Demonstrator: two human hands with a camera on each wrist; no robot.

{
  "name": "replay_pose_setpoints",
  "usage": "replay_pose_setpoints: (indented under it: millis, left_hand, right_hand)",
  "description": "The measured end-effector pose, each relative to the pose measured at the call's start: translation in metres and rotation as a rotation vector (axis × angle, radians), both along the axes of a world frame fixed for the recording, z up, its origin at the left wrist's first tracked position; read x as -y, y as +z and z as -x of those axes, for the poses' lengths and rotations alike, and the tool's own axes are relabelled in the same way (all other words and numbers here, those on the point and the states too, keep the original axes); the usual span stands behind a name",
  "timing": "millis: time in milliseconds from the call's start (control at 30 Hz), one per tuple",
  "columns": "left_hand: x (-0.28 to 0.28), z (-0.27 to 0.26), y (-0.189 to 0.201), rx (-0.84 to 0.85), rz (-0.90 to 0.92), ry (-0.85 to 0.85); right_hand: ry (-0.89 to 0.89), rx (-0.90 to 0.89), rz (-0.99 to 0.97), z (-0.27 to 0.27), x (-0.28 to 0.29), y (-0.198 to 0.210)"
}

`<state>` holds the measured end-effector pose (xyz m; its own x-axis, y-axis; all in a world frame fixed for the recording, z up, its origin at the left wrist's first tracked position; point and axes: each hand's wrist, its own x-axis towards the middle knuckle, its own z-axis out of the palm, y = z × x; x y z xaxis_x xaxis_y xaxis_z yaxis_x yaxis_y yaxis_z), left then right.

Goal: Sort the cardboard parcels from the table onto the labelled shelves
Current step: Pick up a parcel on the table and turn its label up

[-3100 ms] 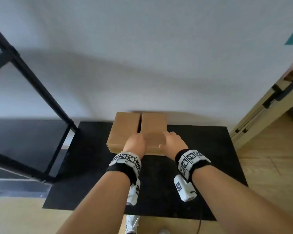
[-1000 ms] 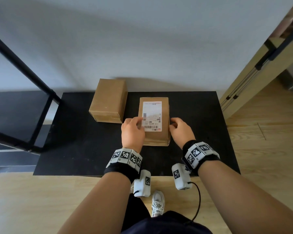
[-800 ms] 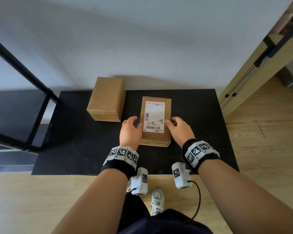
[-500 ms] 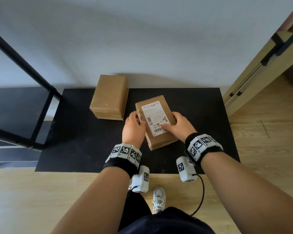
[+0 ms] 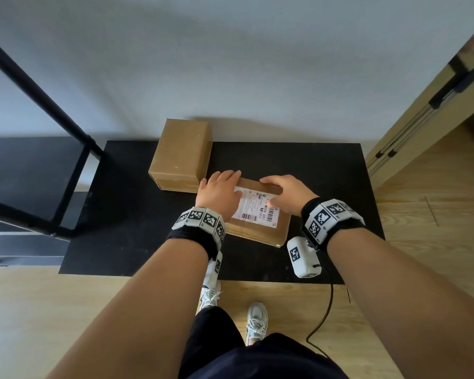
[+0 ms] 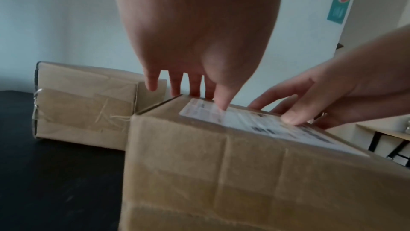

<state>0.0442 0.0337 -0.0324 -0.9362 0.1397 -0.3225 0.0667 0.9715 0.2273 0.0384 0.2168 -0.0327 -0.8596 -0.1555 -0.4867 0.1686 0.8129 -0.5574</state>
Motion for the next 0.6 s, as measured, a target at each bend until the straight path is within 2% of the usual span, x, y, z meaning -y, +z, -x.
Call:
replay_pose_setpoints:
  millis: [133, 333, 467, 600]
  left_hand:
    - [0.004, -0.005, 0.005, -0.078, 0.051, 0.078]
    - [0.006, -0.016, 0.003, 0.022, 0.010, 0.300]
    - [0.009, -0.025, -0.004, 0.168, -0.128, 0.463]
    - [0.006, -0.030, -0.007, 0.213, -0.265, 0.535]
  right_hand:
    - [-0.178, -0.128, -0.075, -0.006, -0.006, -0.003]
    - [-0.389, -0.112, 0.030, -0.013, -0.005, -0.004]
    - [-0.419, -0.066, 0.059, -0.019, 0.003, -0.002]
    - [-0.333, 0.003, 0.070, -0.026, 0.014, -0.002]
